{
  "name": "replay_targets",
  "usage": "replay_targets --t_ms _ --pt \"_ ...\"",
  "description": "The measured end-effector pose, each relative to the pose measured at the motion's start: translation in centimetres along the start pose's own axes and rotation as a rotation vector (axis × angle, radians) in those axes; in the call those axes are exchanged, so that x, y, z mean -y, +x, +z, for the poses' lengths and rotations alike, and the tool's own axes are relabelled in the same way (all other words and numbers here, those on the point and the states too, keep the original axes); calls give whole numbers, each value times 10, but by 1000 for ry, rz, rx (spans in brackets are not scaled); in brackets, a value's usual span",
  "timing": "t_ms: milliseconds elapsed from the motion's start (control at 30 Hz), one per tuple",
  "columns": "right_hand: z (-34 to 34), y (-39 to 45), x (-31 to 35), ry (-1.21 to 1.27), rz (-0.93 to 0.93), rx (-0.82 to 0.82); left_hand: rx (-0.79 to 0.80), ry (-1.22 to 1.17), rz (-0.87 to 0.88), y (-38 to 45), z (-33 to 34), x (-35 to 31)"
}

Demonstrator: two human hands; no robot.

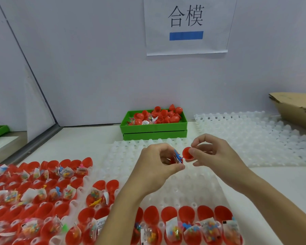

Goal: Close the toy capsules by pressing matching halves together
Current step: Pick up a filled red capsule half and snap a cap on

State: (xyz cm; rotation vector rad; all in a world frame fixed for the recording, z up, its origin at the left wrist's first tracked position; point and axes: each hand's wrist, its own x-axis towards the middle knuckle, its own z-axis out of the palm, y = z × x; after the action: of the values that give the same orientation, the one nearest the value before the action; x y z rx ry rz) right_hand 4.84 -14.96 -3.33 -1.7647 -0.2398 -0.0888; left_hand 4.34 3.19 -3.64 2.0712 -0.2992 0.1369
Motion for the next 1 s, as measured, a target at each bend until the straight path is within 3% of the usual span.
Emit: replay_targets --t_ms 167,433,1000 --pt "4 -1 0 -100 -165 -8 -14 76 -1 -1 0 -1" --pt "10 -4 0 -152 -288 -84 -55 8 42 -1 -1 -4" --pt "7 -3 1 -101 -315 -149 -69 -45 96 -3 -3 -9"
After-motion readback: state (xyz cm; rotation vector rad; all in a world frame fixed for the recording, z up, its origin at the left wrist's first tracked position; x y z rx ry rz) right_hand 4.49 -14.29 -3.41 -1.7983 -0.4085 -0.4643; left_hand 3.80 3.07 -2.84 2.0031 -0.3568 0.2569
